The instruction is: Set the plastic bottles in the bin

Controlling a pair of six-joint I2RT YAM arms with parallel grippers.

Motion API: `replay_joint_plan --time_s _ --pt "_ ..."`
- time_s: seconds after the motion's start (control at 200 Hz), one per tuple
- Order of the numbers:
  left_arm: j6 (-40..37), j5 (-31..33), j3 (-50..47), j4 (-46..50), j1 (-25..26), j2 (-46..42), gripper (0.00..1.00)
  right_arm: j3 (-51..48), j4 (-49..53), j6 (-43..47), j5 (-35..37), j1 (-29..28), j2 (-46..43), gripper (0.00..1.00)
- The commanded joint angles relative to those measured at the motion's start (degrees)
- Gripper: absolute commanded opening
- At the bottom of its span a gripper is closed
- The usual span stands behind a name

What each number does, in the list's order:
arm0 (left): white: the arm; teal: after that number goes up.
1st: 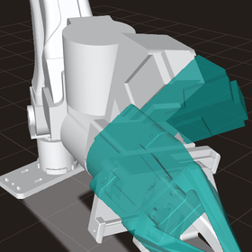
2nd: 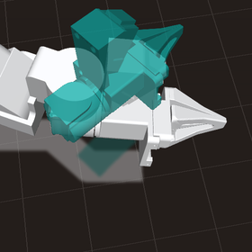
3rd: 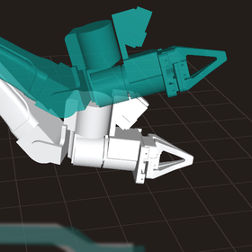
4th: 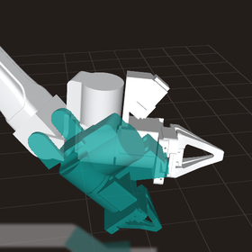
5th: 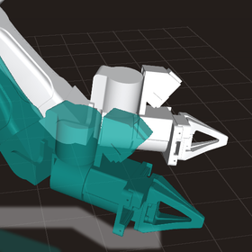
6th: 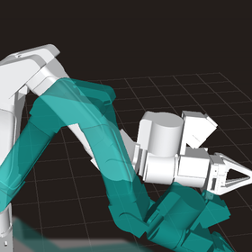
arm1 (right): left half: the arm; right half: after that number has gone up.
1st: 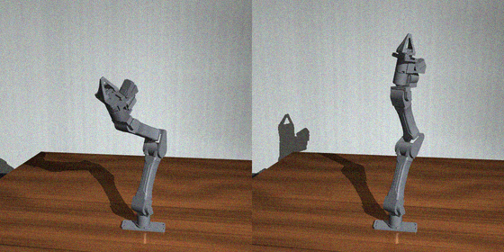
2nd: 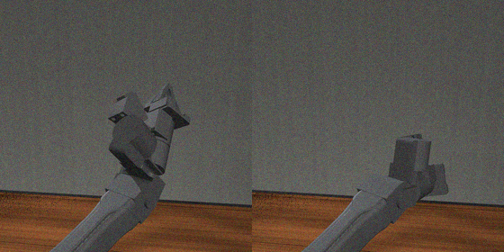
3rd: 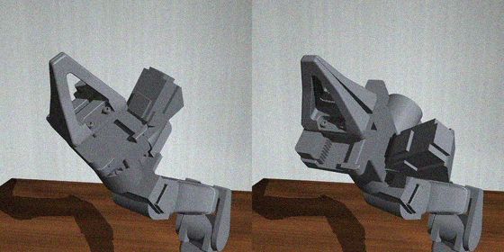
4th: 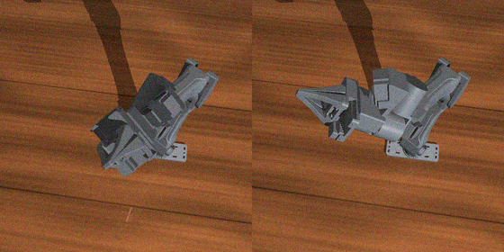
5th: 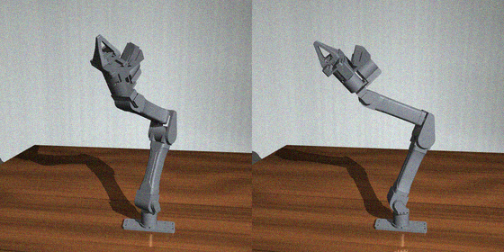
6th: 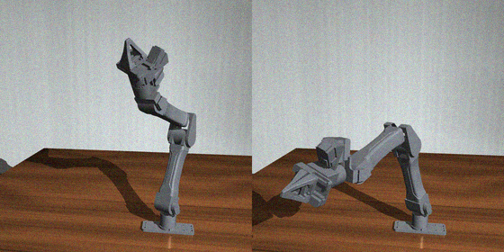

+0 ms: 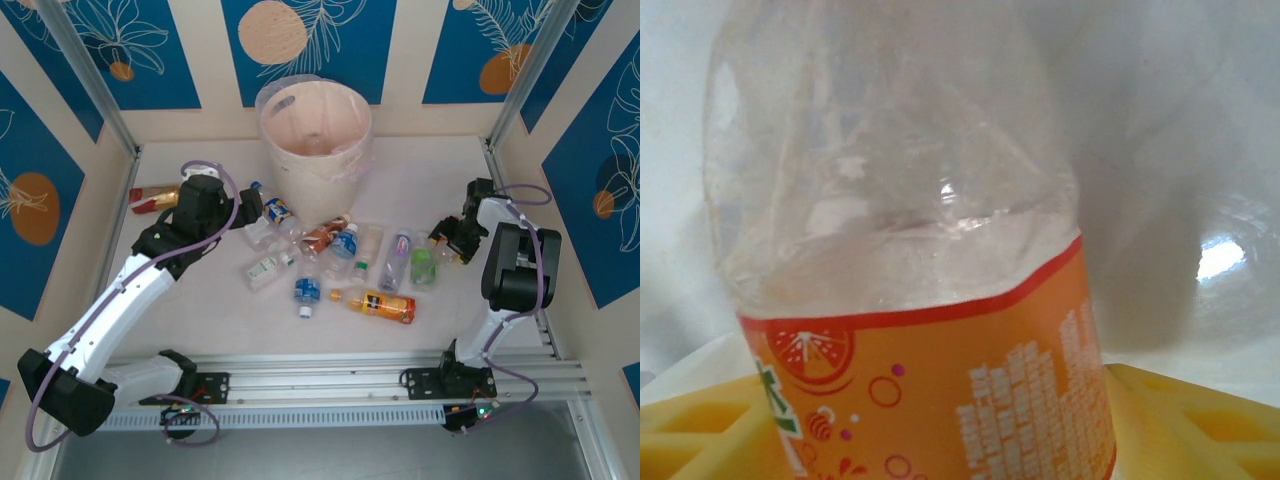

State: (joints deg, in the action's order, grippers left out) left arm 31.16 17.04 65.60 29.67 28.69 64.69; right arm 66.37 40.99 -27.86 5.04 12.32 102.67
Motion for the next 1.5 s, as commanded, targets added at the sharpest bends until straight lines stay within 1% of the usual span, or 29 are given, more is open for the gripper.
replay_joint_plan --time_s 0.0,0.285,0.44,0.545,0.625,0.725,0.8,0.96,1.105,1.4,1.495 --pt "0.0 1.2 0.8 1.5 0.4 0.1 0.99 0.1 0.5 -0.1 0.5 -0.9 -0.1 0.66" --pt "-0.1 2.1 0.6 2.1 0.4 0.0 1.00 4.1 6.2 -0.4 6.9 -5.3 -9.2 0.52" --pt "0.0 2.8 0.5 2.1 0.4 0.3 1.00 9.8 10.1 -0.6 8.5 -8.9 -14.7 0.50" --pt "0.2 2.9 0.3 2.0 0.4 0.4 0.99 16.0 12.3 -0.4 8.7 -12.8 -17.4 0.50" --pt "0.4 2.7 0.2 1.8 0.4 0.6 1.00 21.7 12.5 -0.3 8.0 -16.9 -18.4 0.50" --pt "0.8 2.4 0.0 1.6 0.4 0.7 1.00 29.0 11.0 -0.4 7.0 -22.0 -18.2 0.50" --pt "1.2 2.2 -0.3 1.5 0.4 0.7 1.00 33.1 7.8 -0.2 5.9 -25.3 -17.3 0.50" --pt "1.5 1.8 -0.9 1.2 0.4 0.7 1.00 40.7 0.9 0.1 5.5 -30.4 -12.5 0.51" --pt "1.6 1.7 -1.3 0.7 0.4 0.6 1.00 49.9 -1.7 1.5 5.6 -33.5 -4.5 0.52" --pt "1.8 1.1 -1.7 0.3 0.5 0.5 1.00 78.9 5.1 4.9 4.5 -37.3 17.1 0.52" --pt "2.1 1.1 -2.0 0.1 0.4 0.4 1.00 85.3 7.0 5.7 3.6 -38.0 22.6 0.53"
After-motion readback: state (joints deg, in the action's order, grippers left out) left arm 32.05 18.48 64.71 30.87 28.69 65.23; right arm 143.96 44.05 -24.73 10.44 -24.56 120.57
